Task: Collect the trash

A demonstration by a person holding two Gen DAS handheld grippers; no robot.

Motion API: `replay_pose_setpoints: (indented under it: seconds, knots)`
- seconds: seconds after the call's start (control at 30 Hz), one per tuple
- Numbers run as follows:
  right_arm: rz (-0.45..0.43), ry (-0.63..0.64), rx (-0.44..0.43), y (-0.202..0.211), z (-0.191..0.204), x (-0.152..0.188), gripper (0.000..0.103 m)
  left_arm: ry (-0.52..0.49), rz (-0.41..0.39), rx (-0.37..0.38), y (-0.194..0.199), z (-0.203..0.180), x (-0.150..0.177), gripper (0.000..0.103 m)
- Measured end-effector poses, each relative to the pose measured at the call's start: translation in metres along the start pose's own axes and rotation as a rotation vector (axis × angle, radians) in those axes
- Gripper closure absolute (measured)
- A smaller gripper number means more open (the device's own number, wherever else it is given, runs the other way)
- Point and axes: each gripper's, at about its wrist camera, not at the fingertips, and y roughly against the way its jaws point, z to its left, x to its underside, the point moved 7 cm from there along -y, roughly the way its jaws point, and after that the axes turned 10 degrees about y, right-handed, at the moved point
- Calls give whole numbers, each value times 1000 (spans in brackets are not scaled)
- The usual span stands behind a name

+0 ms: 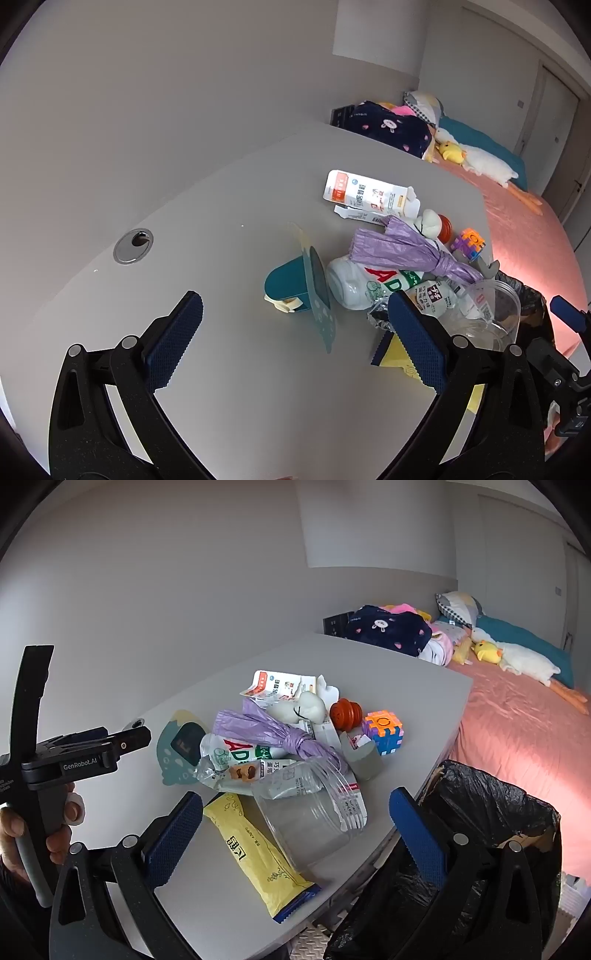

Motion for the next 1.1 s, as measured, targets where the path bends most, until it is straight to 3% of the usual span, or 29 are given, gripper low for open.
replay_pose_setpoints:
  seconds: [1.1]
  knots:
    - [4,0,0,-1,0,-2,3,-16,22,1,-1,-1,7,6]
